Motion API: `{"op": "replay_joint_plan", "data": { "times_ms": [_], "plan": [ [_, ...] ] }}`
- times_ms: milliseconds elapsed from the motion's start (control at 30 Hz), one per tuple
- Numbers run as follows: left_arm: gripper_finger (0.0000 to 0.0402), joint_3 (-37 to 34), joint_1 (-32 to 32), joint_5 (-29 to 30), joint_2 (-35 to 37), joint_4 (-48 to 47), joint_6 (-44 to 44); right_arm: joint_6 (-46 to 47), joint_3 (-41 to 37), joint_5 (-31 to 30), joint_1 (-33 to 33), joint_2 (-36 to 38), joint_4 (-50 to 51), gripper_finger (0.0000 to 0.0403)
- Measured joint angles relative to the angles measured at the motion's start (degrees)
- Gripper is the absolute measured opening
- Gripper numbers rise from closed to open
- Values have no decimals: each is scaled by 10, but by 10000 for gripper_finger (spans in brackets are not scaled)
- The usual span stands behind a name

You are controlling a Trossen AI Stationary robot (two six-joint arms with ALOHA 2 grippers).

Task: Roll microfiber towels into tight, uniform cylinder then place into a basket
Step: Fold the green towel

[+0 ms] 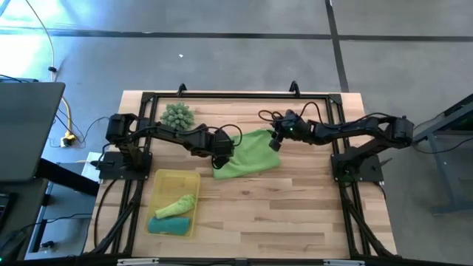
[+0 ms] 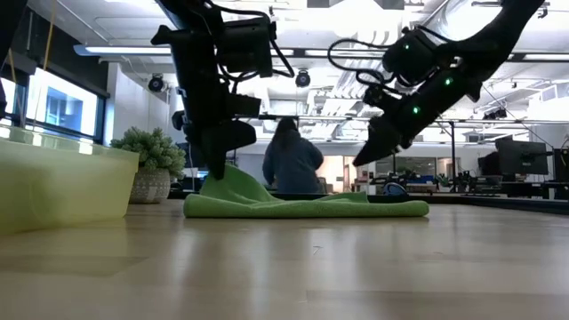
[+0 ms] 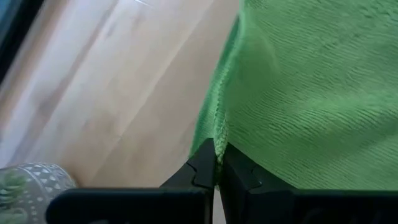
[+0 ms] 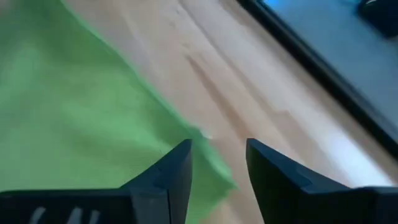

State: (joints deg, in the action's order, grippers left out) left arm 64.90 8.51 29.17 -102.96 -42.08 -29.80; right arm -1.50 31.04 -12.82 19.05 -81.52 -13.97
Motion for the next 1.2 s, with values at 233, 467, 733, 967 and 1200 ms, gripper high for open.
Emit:
{"op": "replay_joint_plan", "data": {
  "times_ms": [233,467,733,967,1200],
  "plan": [
    [5,0,0,-13,0,-2,-22,117,1,148,-3,-5,11,145],
    [37,0,-6,-14,0,-13,-30,133,0,166,-33,-32,19,145],
    [118,0,-15,22,0,-34,-2,122,0,176,-66,-34,28,145],
    [135,0,-13,-5,0,-34,-56,232,0,176,-93,-34,104,145],
    [132,0,-32,-149,0,-16,-33,300,0,139,-127,-34,164,145]
  ]
}}
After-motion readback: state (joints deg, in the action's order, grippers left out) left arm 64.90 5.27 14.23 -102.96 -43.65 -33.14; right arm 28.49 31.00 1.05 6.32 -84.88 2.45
